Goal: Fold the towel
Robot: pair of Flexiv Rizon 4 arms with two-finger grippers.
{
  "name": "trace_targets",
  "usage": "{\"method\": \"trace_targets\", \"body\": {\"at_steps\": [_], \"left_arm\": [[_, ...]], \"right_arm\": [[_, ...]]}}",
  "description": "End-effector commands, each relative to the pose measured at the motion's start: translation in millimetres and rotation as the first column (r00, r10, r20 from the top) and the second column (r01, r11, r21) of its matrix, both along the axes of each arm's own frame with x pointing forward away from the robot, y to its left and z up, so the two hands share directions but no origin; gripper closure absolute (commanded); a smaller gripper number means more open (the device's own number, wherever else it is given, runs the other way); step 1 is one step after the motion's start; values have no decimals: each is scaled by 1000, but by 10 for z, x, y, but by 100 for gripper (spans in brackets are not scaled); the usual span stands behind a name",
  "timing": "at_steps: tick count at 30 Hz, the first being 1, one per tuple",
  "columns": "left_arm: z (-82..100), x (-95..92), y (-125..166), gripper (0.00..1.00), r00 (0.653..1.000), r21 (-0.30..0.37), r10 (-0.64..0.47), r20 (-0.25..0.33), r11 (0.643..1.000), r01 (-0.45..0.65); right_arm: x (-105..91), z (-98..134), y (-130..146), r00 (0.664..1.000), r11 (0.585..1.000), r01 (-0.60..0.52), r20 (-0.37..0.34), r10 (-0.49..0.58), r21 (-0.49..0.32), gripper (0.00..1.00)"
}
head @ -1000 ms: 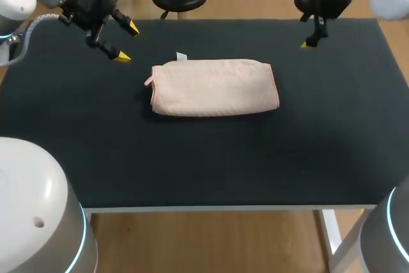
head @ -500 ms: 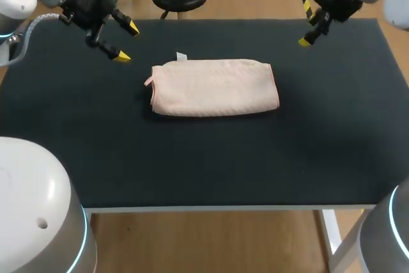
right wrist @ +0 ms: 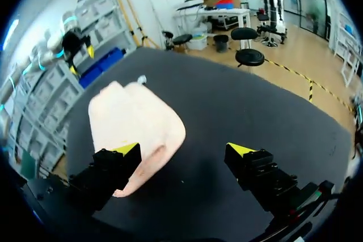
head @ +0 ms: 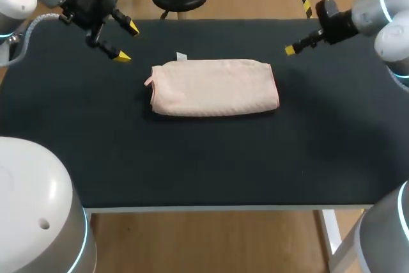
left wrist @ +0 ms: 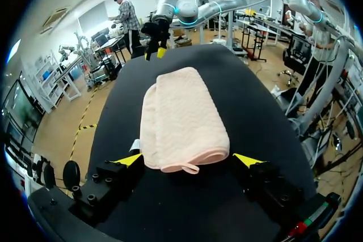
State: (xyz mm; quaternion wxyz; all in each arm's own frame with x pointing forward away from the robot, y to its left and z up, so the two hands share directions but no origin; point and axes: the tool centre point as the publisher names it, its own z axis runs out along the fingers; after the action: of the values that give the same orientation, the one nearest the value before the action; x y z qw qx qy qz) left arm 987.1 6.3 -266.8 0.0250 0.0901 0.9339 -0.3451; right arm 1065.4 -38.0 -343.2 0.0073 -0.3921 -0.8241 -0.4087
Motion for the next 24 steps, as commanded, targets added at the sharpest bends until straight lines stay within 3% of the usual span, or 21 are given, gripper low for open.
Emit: {"method": "trace_targets", "body": {"at_steps": [1,3,4,7,11,12,15,16,24], "left_arm": [[-11,-5,1,0,1000,-2,0,3,1000,0],[-11,-5,1,0,1000,-2,0,3,1000,0],[-11,-5,1,0,1000,-2,0,3,1000,0],[-11,-5,1,0,1000,-2,0,3,1000,0],[-11,-5,1,0,1000,-2,0,3,1000,0],[-11,-5,1,0,1000,-2,0,3,1000,0],[-11,-5,1,0,1000,-2,0,3,1000,0],[-11,-5,1,0,1000,-2,0,3,1000,0],[-11,-5,1,0,1000,-2,0,3,1000,0]], "right_arm": [[-185,221,-108,826,621,551,-468,-313,557,0],[-217,229,-108,785,604,598,-539,-306,527,0],[-241,217,-114,747,591,635,-588,-309,497,0],[-311,141,-100,694,610,670,-649,-311,424,0],[-402,-71,-29,665,645,665,-692,-281,377,0],[-416,-133,-13,643,643,677,-712,-280,358,0],[-448,-264,59,631,669,658,-738,-241,345,0],[-471,-281,115,643,714,612,-740,-197,341,0],[-533,-313,290,638,780,545,-756,-148,307,0]]}}
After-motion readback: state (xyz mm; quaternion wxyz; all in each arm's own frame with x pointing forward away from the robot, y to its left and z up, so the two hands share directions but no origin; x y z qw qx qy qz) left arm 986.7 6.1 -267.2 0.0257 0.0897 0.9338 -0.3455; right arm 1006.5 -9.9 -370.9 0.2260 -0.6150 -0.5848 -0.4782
